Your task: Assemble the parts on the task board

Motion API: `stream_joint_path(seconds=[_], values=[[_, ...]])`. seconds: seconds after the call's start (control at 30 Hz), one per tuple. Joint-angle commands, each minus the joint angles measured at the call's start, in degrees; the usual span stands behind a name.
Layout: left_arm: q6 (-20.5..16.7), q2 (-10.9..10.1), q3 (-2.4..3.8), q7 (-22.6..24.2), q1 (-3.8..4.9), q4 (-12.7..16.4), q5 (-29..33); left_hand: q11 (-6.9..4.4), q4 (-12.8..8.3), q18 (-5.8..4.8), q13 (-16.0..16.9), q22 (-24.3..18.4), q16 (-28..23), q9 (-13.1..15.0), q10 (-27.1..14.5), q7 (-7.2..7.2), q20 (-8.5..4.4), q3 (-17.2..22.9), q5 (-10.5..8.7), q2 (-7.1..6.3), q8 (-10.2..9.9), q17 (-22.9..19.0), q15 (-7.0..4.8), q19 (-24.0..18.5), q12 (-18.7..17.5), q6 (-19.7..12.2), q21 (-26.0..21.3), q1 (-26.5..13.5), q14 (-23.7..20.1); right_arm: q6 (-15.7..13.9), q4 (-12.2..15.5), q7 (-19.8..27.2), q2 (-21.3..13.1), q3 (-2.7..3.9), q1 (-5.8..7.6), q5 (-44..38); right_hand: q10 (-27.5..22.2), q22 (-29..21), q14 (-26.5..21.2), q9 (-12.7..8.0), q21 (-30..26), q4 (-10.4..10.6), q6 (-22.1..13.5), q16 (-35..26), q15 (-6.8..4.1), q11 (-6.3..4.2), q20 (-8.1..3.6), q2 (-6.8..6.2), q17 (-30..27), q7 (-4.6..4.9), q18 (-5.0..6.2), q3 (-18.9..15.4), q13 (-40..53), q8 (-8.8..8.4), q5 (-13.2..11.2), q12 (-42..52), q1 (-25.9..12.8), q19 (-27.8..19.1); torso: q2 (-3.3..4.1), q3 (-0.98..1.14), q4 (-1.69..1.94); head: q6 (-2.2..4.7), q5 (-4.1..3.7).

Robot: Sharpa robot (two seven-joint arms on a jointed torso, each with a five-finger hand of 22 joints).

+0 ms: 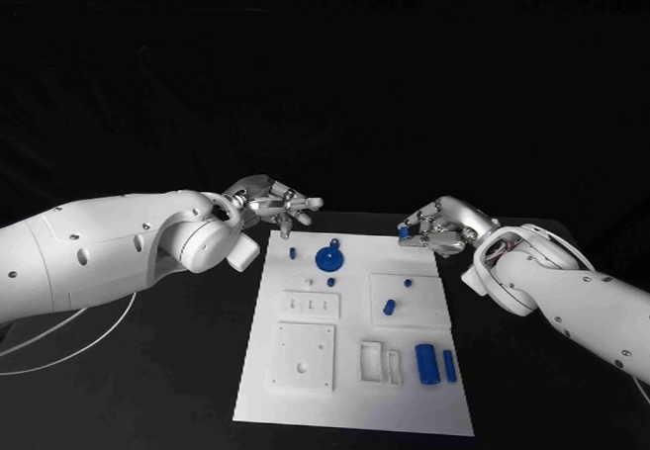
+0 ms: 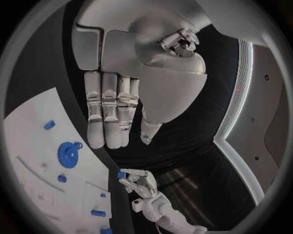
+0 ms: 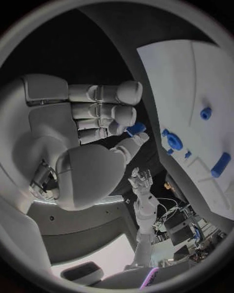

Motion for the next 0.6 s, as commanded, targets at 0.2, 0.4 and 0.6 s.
stream_joint_path(seconds=[0.2, 0.4, 0.6], values=[[2.9, 3.01, -0.05, -16.31, 0.93, -1.11, -4.86, -1.12, 1.68, -0.79, 6.53, 2.92, 8.96, 1.71, 1.38, -0.98, -1.09, 0.76, -0.38, -1.78, 0.05, 4.0, -0.9, 0.67, 8.07, 1.56, 1.26, -3.66, -0.96, 3.44, 4.03, -5.99, 2.61, -0.14, 0.67, -5.2, -0.25, 0.02, 0.01, 0.14, -0.45, 0.18, 1.21, -0.32, -0.25, -0.09, -0.31, -0.48, 0.13, -0.35, 0.02, -0.36, -0.15, 0.04, -0.07, -0.65, -0.22, 2.91, -0.61, -0.34, 0.16, -0.2, 0.54], [2.29, 4.75, -0.06, -20.43, 1.04, -1.78, -6.74, -1.02, 4.04, -0.91, 6.9, 3.87, 9.03, 3.91, 0.98, -1.19, -1.04, 2.32, -0.7, -3.7, 0.1, 3.13, -0.82, 0.85, 7.73, 2.06, 0.06, -4.88, -1.36, 2.92, 4.82, -10.31, 5.24, -0.68, 1.11, -8.07, -0.35, 0.06, 0.1, 0.18, -0.66, 0.61, 1.21, -0.55, -0.18, -0.03, -0.23, -1.01, 0.32, -0.28, 0.04, 0.94, -0.14, 0.05, 0.01, -0.89, 0.05, 2.92, -0.72, -0.29, 0.05, -0.07, 0.38], [1.85, 6.44, -0.07, -23.56, 1.11, -2.27, -10.14, -1.02, 6.22, -0.94, 6.86, 5.02, 9.26, 5.21, 1.1, -1.27, -1.05, 3.59, -0.81, -5.23, 0.11, 2.56, -0.83, 1.28, 7.39, 2.06, -0.92, -5.38, -1.27, 2.56, 4.52, -14.41, 7.77, -1.92, 1.65, -10.86, -0.62, -0.08, 0.12, 0.3, -1.19, 1.14, 1.29, -0.96, -0.08, -0.04, -0.03, -2.08, 0.27, -0.28, 0.26, 3.59, -0.52, 0.04, 0.06, -1.32, -0.63, 2.93, -0.61, -0.29, 0.09, 0.09, 0.65]])
